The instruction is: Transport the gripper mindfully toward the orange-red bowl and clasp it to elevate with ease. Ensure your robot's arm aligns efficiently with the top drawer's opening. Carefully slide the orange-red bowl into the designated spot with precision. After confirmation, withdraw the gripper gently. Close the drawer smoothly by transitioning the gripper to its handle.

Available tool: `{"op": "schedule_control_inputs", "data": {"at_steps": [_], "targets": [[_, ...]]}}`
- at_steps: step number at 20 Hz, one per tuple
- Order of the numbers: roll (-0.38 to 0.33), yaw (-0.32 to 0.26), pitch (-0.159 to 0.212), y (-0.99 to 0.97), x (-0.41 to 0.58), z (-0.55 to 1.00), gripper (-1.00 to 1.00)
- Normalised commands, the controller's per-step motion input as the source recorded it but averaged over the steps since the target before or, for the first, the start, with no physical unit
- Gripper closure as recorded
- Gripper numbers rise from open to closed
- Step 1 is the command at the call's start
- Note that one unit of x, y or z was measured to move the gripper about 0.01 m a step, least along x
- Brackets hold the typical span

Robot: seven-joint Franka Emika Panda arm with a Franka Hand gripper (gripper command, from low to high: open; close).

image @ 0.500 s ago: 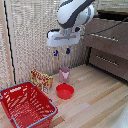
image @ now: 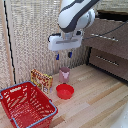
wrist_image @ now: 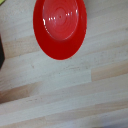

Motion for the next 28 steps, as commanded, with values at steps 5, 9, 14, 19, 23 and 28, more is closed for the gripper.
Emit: {"op": "schedule_control_inputs", "data": {"at_steps": [5, 9, 14, 19, 23, 28], "targets": [[-0.054, -0.024, 0.006, 0.00, -0.284, -0.34, -1.00], [-0.079, 0.000, 0.000, -0.01, -0.173, -0.46, -1.00], [-0.082, 0.000, -0.001, -0.03, -0.051, -0.48, -1.00], [-0.092, 0.000, 0.000, -0.02, -0.121, -0.46, -1.00], [-0.077, 0.000, 0.014, -0.15, -0.281, -0.26, -1.00], [-0.032, 0.025, 0.041, -0.24, -0.194, -0.17, -1.00]]}}
